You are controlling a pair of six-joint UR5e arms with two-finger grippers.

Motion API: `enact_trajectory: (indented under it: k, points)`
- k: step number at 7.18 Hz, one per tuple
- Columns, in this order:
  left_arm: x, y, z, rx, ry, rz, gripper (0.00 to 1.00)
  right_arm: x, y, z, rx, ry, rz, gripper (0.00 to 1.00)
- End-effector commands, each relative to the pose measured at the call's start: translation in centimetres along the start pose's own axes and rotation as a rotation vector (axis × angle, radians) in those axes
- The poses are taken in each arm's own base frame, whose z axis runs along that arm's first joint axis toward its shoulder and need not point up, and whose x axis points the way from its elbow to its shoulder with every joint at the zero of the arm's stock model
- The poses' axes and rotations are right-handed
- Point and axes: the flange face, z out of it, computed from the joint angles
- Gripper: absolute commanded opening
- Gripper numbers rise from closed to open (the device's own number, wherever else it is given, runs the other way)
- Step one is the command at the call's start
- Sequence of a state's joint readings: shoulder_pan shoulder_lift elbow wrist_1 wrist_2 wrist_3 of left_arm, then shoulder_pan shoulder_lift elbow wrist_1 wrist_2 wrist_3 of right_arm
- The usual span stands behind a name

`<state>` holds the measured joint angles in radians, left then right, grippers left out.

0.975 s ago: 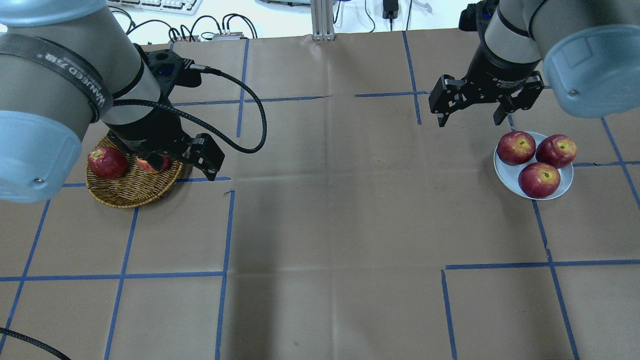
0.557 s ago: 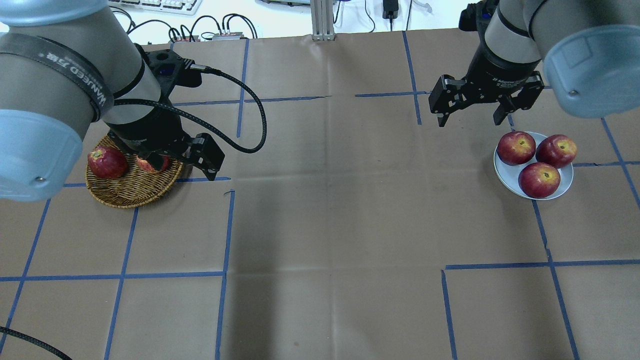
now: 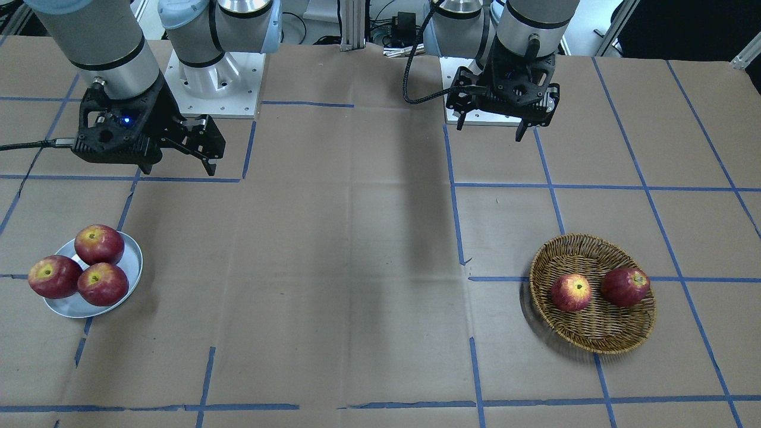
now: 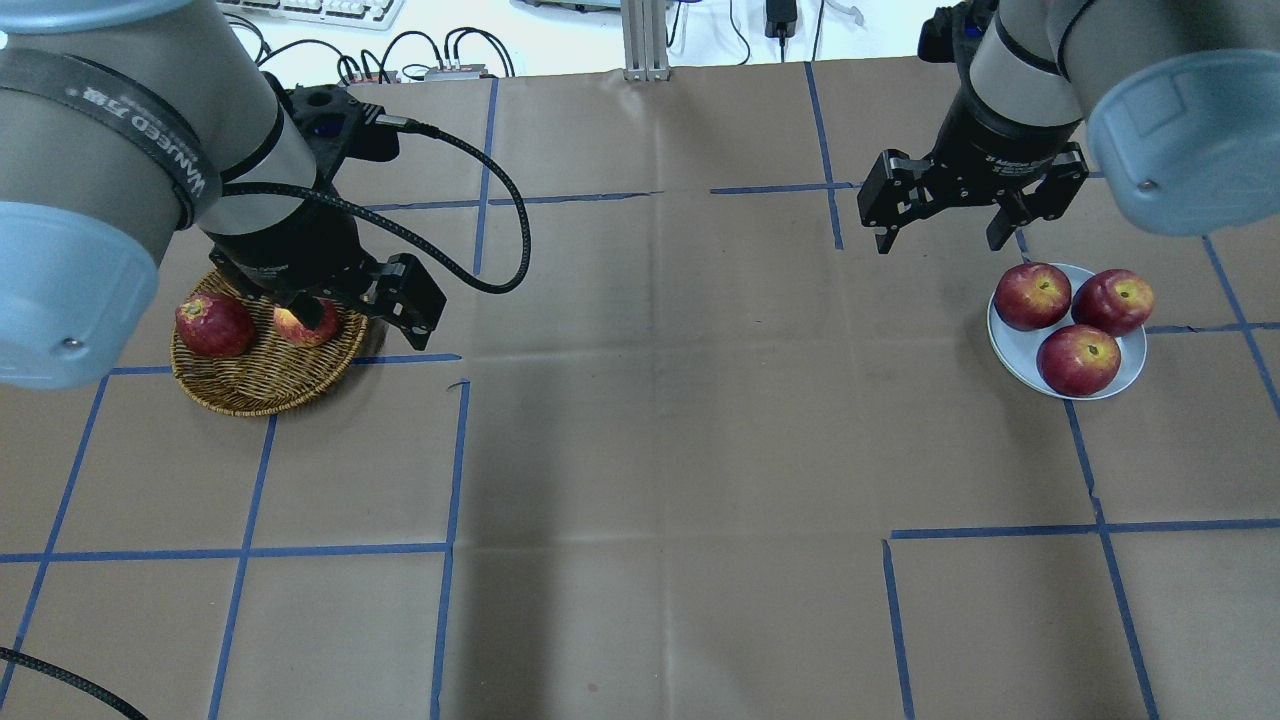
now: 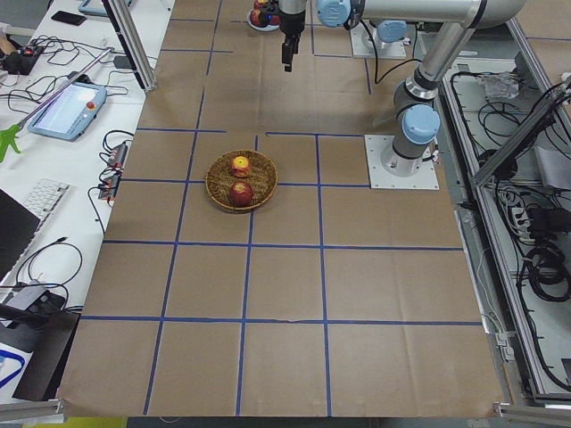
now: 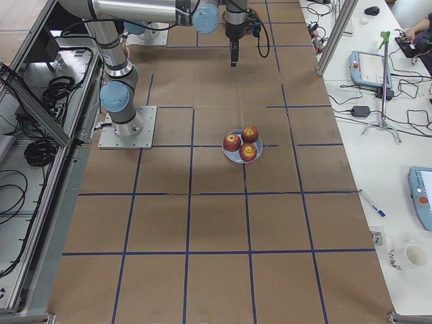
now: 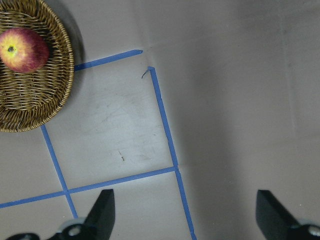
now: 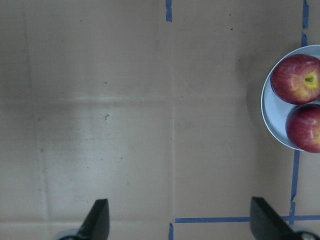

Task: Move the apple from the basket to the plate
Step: 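Lower the left gripper over the yellow-red apple in the wicker basket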

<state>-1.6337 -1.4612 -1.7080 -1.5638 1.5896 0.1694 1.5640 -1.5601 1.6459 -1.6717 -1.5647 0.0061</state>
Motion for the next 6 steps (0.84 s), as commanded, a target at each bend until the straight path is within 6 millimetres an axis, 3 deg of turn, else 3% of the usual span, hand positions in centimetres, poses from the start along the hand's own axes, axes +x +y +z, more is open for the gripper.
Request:
enact_trajectory:
  k: [1, 3, 6]
  points:
    - [0.0, 0.2, -0.6, 0.013, -0.003, -0.001, 0.99, 0.0, 0.0, 0.0, 0.000, 0.000, 0.001, 1.00]
    - [-1.6, -0.2, 0.9, 0.014, 0.004, 0.040, 0.99, 0.0, 0.0, 0.0, 0.000, 0.000, -0.001, 1.00]
    - [-9.8, -2.5, 6.0, -0.039, 0.030, 0.072, 0.99, -0.1, 0.0, 0.0, 0.000, -0.003, 0.001, 1.00]
